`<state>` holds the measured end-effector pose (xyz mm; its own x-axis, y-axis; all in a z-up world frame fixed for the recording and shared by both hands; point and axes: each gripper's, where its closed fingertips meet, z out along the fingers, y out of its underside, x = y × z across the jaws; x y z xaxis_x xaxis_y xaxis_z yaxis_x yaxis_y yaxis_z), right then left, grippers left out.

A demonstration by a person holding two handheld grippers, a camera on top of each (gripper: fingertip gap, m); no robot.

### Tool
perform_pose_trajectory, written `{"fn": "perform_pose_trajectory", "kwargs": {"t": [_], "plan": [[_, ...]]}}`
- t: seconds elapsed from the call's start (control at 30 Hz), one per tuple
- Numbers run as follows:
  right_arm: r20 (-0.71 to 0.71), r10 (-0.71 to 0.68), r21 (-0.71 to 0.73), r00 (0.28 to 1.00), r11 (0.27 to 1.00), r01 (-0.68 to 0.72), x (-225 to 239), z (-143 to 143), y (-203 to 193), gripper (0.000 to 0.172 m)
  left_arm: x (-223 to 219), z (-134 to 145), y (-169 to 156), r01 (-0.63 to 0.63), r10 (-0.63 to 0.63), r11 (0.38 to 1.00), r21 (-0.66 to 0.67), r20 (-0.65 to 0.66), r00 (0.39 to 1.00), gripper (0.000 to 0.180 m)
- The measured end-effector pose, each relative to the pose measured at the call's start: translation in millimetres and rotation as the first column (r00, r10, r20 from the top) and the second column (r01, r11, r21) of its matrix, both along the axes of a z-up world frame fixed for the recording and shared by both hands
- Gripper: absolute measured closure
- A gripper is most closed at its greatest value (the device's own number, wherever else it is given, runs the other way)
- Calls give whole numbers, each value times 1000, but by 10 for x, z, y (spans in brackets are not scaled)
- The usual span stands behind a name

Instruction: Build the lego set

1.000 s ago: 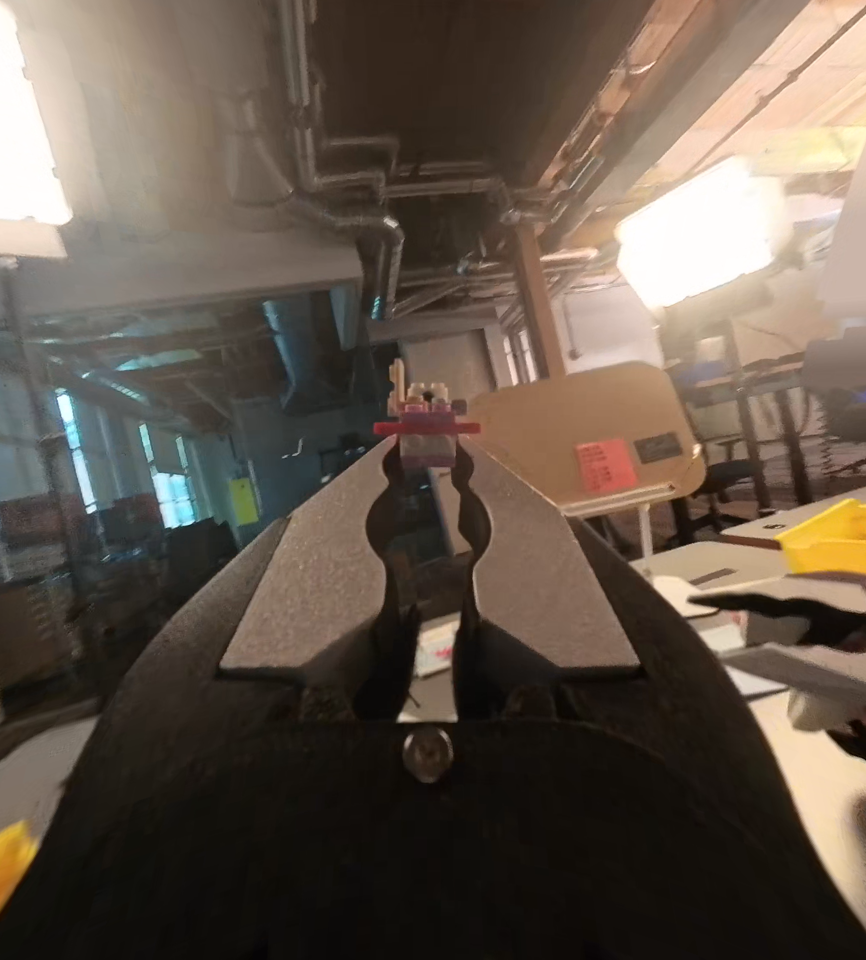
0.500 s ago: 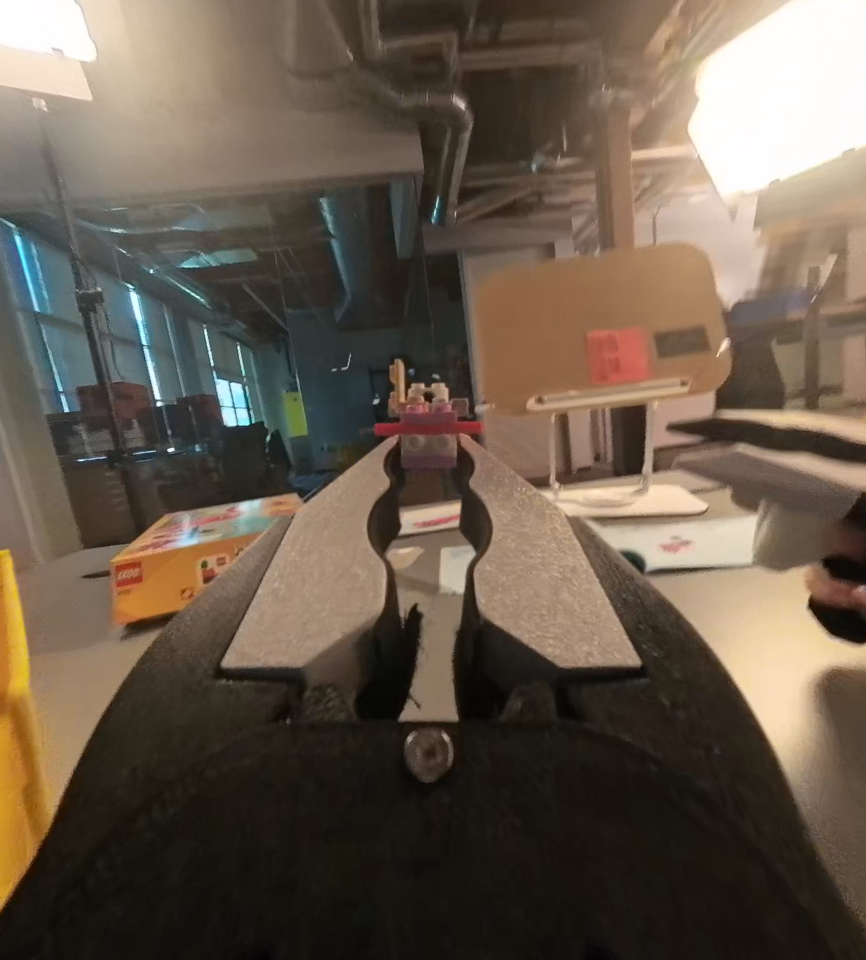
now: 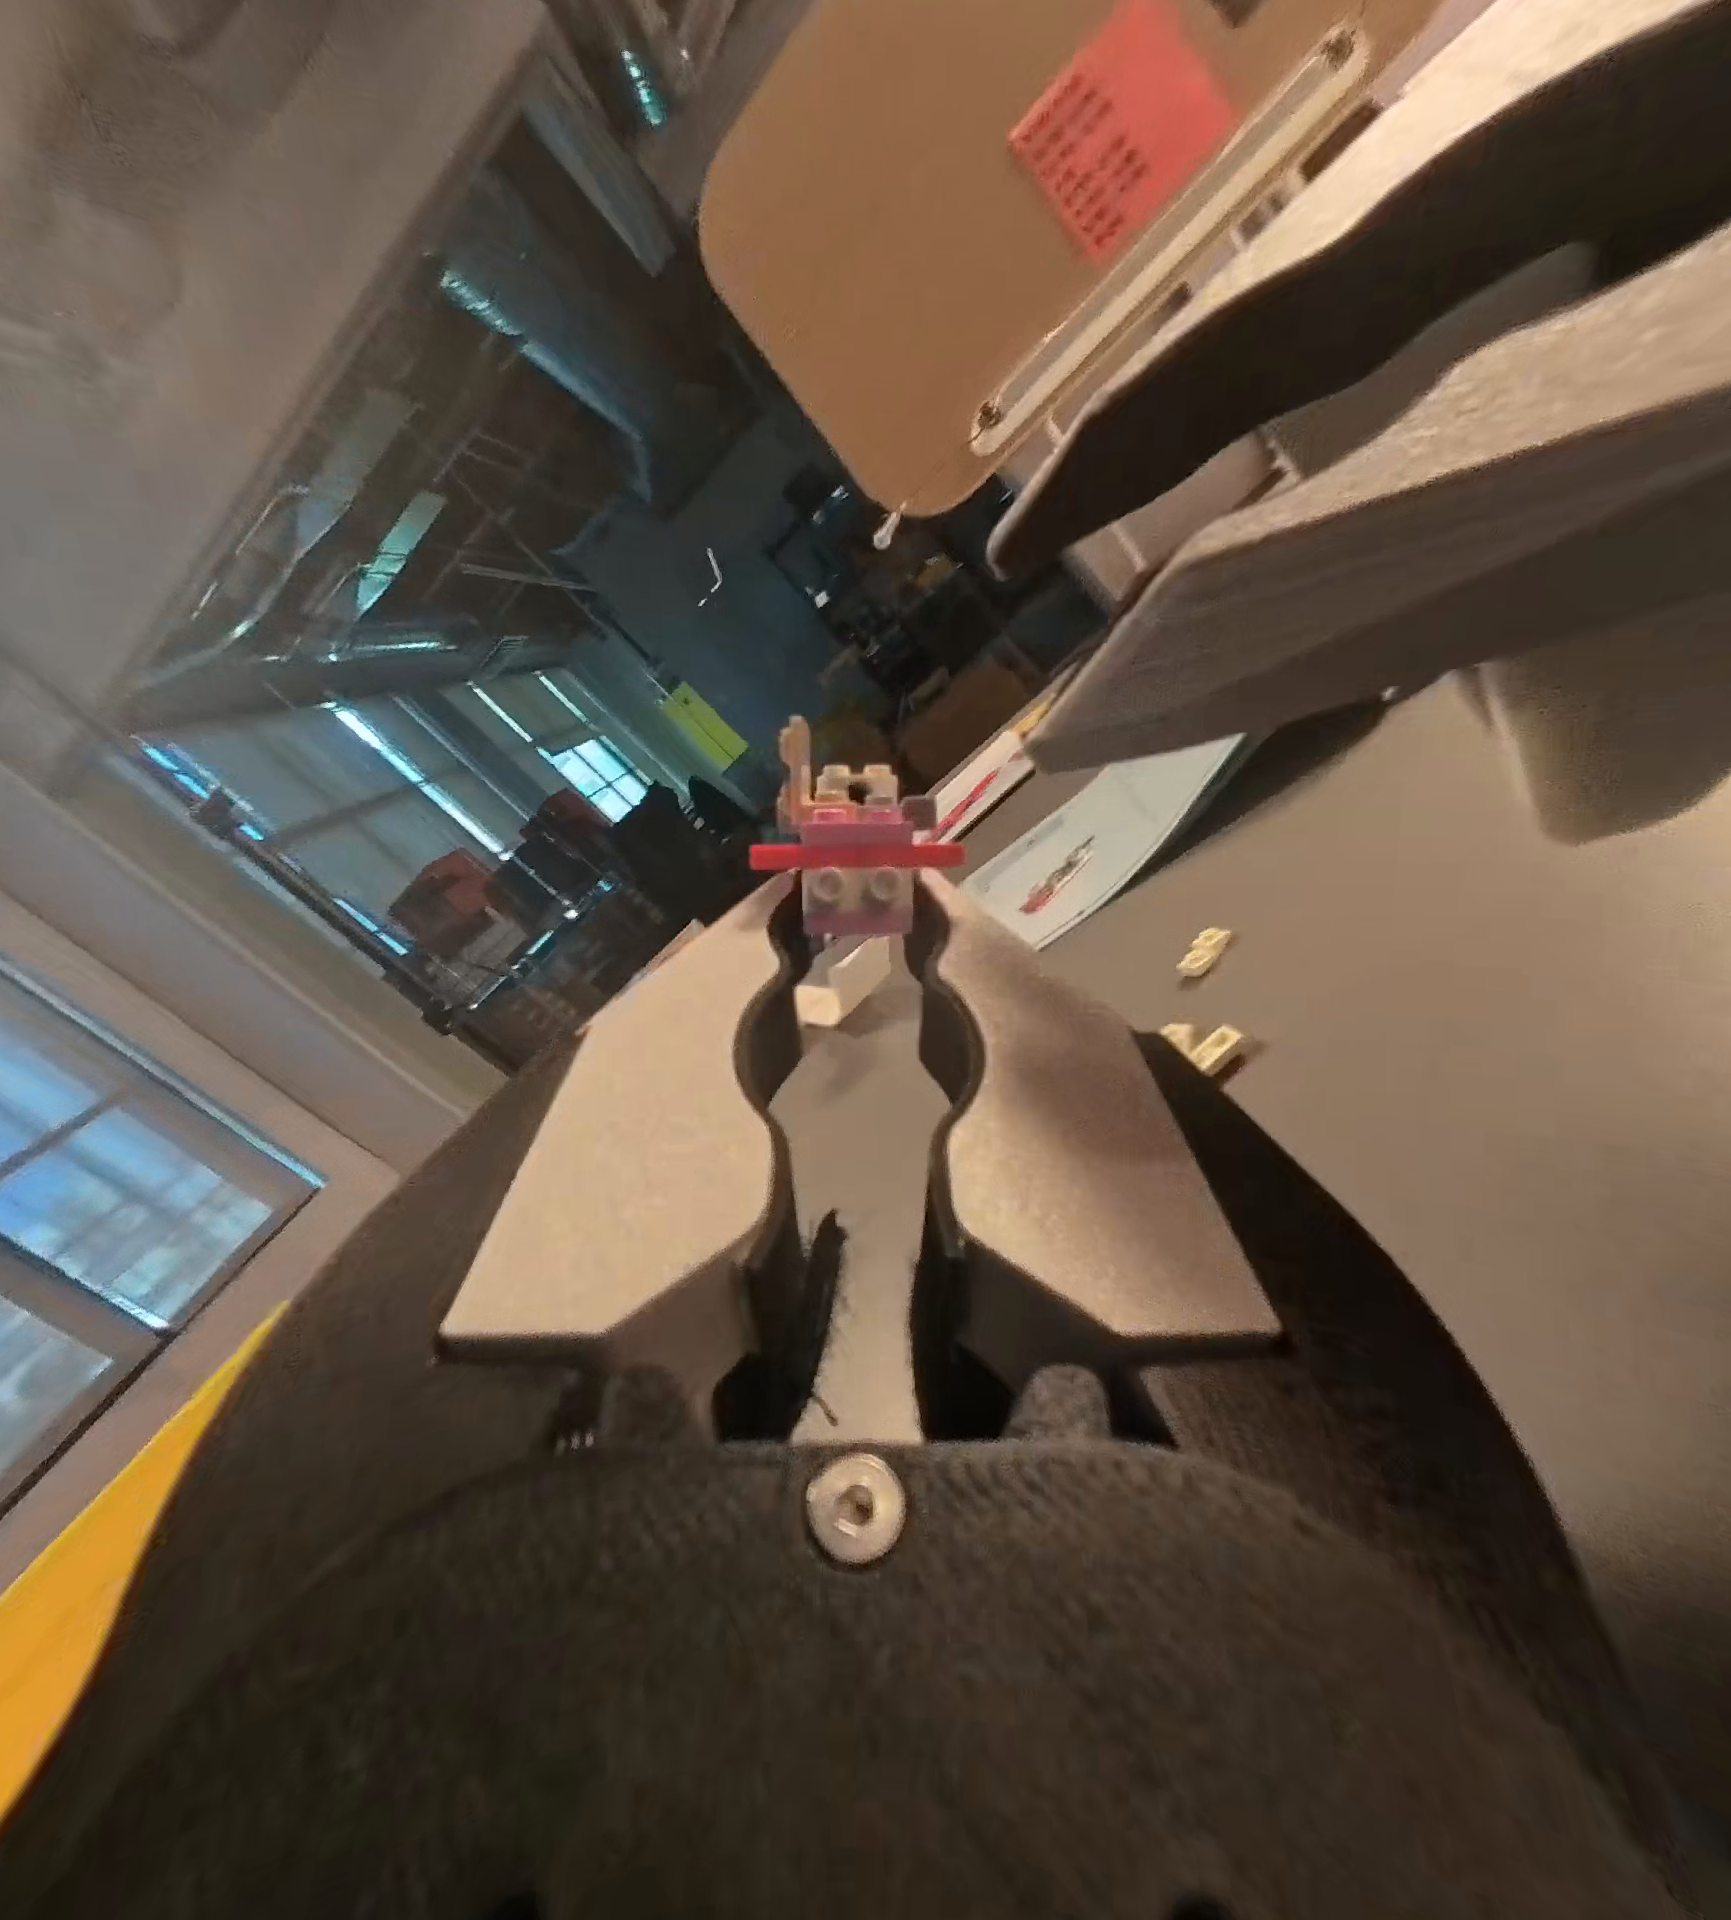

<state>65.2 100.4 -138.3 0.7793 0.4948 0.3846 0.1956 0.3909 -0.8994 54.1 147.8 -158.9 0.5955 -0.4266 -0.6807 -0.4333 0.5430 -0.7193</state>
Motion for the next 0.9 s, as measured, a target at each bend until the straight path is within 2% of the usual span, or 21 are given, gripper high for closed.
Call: {"fn": "perform_pose_trajectory", "kwargs": {"t": [0.1, 0.17, 0.27, 0.33, 0.37, 0.5, 0.63, 0.77, 0.9], "plan": [[21, -17, 40, 1000, 999, 17, 22, 29, -9, 130, 0, 3, -3, 84, -74, 990, -112, 88, 993, 165], [131, -79, 102, 988, 993, 66, 21, -15, 28, 124, -40, 24, 17, 173, -130, 960, -221, 198, 971, 165], [364, -216, 251, 906, 959, 128, -32, -138, 145, 109, -41, 53, -46, 390, -258, 851, -352, 366, 894, 165], [441, -245, 304, 863, 946, 113, -142, -188, 174, 102, -27, 63, -123, 521, -326, 750, -407, 457, 827, 165], [472, -251, 329, 845, 939, 95, -213, -205, 167, 99, -13, 49, -141, 559, -343, 703, -440, 479, 808, 165], [563, -278, 393, 778, 918, 44, -421, -293, 180, 104, 24, -8, -160, 608, -356, 602, -517, 507, 785, 165], [563, -309, 390, 766, 917, 83, -415, -294, 258, 122, 30, -60, -151, 576, -330, 602, -553, 485, 810, 165], [552, -319, 365, 770, 923, 120, -363, -295, 307, 128, 37, -117, -147, 524, -303, 627, -577, 439, 846, 165], [552, -317, 351, 771, 927, 129, -341, -308, 325, 138, 50, -159, -148, 502, -295, 625, -598, 414, 861, 165]]}}
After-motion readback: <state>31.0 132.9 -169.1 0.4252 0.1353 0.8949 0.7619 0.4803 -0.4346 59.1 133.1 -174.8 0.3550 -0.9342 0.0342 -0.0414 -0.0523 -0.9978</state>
